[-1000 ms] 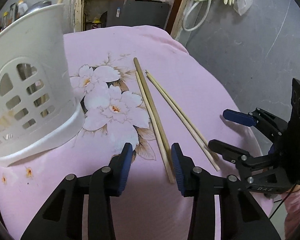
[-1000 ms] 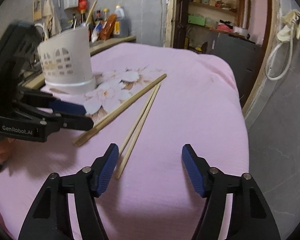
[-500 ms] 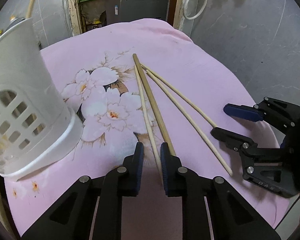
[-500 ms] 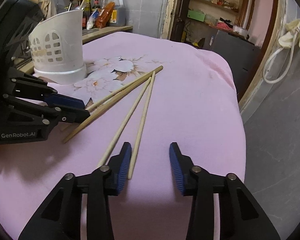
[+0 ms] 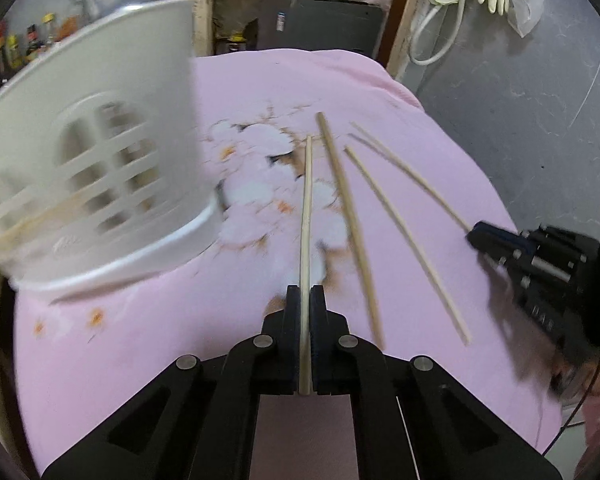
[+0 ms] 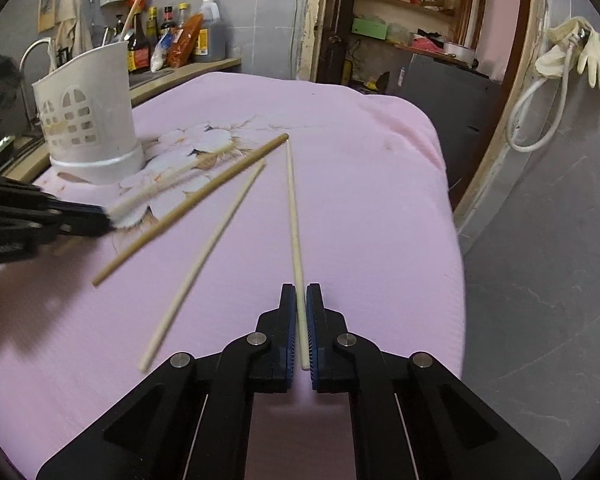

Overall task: Organize utensils
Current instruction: 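Grasp a wooden chopstick with the left tool while the right tool grasps another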

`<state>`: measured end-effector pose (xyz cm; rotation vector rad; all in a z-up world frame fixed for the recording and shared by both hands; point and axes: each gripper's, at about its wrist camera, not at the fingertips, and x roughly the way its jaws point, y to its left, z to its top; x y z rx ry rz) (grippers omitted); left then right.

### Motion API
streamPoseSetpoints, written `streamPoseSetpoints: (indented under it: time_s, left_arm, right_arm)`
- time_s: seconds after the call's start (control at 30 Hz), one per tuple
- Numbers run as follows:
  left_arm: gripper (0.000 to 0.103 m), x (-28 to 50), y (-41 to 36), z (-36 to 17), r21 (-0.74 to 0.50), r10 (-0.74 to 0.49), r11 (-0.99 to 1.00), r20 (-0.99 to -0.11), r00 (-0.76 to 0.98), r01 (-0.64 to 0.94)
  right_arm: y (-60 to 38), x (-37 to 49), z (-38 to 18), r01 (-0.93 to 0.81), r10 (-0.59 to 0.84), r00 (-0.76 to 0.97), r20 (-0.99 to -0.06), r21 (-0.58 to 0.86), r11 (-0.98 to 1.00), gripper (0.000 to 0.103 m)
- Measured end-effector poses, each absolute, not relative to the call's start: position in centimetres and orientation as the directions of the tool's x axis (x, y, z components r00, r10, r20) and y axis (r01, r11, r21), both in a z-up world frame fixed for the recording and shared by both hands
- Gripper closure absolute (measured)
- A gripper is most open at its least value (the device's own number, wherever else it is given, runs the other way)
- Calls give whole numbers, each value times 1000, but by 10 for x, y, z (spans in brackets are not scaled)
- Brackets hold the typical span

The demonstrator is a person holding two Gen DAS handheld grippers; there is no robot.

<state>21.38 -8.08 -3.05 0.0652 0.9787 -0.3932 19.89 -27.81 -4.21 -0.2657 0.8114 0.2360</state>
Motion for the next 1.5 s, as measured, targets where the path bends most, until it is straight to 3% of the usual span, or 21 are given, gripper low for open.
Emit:
streamPoseSetpoints:
  time_s: [0.3,0.4,0.47,0.5,0.7,0.8,0.97,1.1,1.3,1.5]
  left_arm:
    - [99,219,-63,-28,-188,-337,924,-811,479,332]
    - [92,228,-76,-26,-121,-293,928,-821,489,353]
    - [77,233,-79,-27,-88,-264,930,-834,484,357]
    - [74,236,-80,-27,-81,-258,931,-838,482,357]
    - [73,262,-84,-29,-102,-263,931,-852,452,350]
    - [74,270,-84,-30,-106,-258,933,-862,437,343]
    - [100,272,-95,-32,-72,-237,921,-883,405,383]
    - [101,267,-97,-29,-72,-229,930,-880,417,360]
    - [101,226,-73,-9,-193,-362,921,-744,561,337]
    - [101,184,-53,26,-222,-404,915,-478,780,338]
  right_arm:
    - [-282,230,-39,-336,225,581,-782,21,942,94]
    - [-272,247,-38,-355,243,558,-793,37,934,91]
    - [-259,258,-40,-383,239,543,-805,15,923,86]
    - [-255,261,-42,-397,235,540,-808,2,918,84]
    - [-230,286,-47,-445,195,534,-823,-78,892,84]
    - [-227,293,-48,-448,186,526,-830,-84,890,85]
    - [-227,293,-50,-432,158,525,-836,-101,896,98]
    - [-234,291,-46,-389,182,505,-844,-35,920,100]
    - [-264,256,-18,-328,322,633,-704,133,935,100]
    - [-262,192,23,-340,354,855,-379,105,935,100]
